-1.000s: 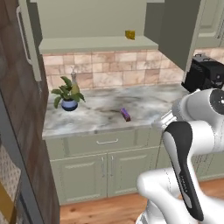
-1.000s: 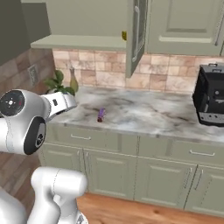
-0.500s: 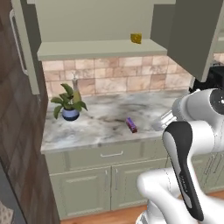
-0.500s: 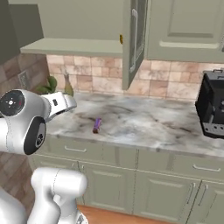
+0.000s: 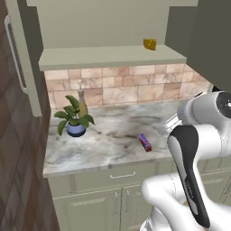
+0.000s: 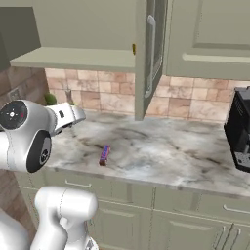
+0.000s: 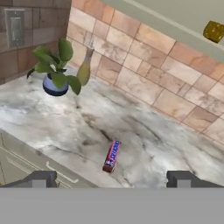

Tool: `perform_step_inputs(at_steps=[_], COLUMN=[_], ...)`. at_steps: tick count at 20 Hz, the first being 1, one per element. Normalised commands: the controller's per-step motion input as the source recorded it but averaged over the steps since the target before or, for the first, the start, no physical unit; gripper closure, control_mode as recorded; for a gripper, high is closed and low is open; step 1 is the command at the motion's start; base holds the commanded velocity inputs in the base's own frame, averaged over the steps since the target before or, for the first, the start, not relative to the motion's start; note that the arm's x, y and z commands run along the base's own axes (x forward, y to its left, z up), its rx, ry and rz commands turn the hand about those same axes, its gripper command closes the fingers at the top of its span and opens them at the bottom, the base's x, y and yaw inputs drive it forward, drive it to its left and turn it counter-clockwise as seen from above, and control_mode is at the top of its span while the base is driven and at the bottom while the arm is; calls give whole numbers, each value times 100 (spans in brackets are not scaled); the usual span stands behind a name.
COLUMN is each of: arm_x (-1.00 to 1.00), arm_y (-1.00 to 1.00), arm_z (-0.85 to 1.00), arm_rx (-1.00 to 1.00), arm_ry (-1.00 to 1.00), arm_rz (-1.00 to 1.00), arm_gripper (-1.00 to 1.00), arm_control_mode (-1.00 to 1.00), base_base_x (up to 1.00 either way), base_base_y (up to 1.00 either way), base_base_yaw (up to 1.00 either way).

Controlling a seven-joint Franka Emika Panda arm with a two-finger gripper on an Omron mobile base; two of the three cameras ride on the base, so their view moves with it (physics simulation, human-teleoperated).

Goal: Pick the canned food and bar from the counter and place them in the cabinets closest to them.

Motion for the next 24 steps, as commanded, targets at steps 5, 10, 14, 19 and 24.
perform_step_inputs(at_steps=[5, 10, 14, 19, 24], arm_x=[0, 0, 0, 1, 0], arm_y=[0, 0, 0, -1, -13], arm_z=[0, 0, 0, -4, -25], arm_rx=[0, 0, 0, 0, 0], arm_ry=[0, 0, 0, 1, 10], arm_rz=[0, 0, 0, -4, -15], arm_gripper=[-100, -100, -100, -100, -100], arm_control_mode=[100, 100, -100, -100, -100], base_base_x=[52, 26, 0, 0, 0], base_base_y=[28, 14, 0, 0, 0], base_base_yaw=[0, 0, 0, 0, 0])
